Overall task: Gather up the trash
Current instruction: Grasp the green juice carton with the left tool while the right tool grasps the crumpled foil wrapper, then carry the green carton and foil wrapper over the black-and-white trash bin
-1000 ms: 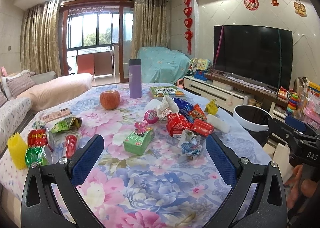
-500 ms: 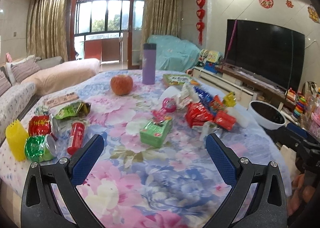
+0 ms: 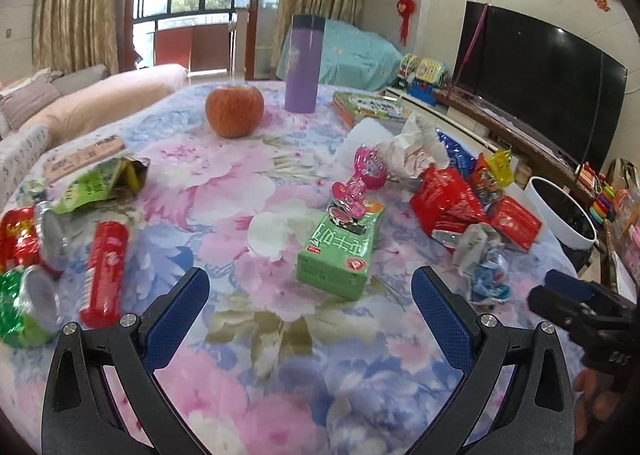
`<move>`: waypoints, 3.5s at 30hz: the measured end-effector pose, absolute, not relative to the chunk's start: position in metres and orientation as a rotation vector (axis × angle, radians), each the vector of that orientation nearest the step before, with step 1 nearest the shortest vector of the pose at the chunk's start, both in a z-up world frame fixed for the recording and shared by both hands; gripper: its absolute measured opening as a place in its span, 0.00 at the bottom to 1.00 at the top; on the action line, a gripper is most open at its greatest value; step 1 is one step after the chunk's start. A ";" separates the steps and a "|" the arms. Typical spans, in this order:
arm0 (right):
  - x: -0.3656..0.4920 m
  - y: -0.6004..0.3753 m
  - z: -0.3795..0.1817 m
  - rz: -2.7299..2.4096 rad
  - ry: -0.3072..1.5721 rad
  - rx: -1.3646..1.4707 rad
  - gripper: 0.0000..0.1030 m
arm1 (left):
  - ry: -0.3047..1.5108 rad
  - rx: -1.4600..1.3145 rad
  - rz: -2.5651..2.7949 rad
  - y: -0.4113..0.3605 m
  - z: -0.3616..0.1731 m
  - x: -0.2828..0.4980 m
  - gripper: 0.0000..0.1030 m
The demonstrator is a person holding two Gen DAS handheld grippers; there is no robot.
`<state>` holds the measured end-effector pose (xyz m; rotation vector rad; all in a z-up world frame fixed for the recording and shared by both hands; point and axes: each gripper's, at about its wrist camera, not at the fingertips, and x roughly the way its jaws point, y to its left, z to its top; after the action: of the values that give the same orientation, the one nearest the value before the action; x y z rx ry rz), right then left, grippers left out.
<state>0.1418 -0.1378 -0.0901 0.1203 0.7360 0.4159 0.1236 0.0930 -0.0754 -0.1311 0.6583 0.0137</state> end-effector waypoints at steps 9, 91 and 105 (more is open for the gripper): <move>0.176 -0.132 -0.112 0.431 0.843 0.151 0.75 | 0.786 -0.073 -0.018 0.083 -0.095 0.170 0.97; 0.159 -0.414 -0.069 0.139 0.598 0.461 0.14 | 0.686 0.169 -0.557 -0.210 -0.033 0.183 0.50; 0.197 -0.433 -0.066 0.094 0.622 0.417 0.14 | 0.710 0.176 -0.587 -0.248 -0.034 0.219 0.50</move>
<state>0.1972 -0.4331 -0.0656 0.4170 0.6222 0.0944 0.2192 -0.2476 -0.0342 0.1758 0.7102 -0.5875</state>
